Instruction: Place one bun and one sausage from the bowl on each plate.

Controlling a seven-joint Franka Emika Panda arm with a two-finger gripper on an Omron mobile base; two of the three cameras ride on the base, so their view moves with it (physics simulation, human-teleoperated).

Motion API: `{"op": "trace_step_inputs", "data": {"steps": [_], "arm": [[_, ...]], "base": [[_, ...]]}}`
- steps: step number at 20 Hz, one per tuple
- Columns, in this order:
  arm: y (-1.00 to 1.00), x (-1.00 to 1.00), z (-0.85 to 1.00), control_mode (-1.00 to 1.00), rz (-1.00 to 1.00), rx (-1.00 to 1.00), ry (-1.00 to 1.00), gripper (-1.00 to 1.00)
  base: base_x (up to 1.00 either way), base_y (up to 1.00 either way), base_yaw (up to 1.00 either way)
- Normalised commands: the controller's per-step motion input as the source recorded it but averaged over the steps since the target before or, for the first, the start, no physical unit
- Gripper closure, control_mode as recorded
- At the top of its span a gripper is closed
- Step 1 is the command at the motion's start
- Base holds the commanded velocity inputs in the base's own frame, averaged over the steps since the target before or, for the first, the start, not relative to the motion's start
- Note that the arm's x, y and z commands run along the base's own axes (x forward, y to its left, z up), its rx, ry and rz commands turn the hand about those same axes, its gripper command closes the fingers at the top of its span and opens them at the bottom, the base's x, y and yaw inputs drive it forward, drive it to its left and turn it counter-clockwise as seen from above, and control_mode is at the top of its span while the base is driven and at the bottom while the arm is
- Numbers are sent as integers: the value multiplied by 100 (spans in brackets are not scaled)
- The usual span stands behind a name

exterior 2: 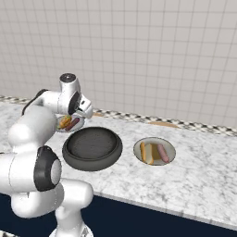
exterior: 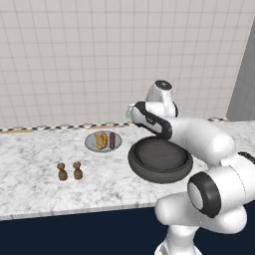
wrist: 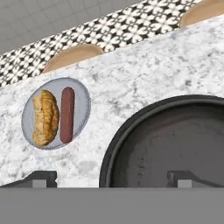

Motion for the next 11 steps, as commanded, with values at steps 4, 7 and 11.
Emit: {"op": "trace_step_inputs", "data": {"steps": [4, 7, 11], "arm": [[-78, -82, 73, -100, -1, 8, -12, -100], [-60, -77, 100, -100, -2, 4, -19, -100], [-46, -62, 100, -100, 0, 0, -19, -100]], "base": [[0, 0, 0], [0, 0, 0], [0, 0, 0]]}}
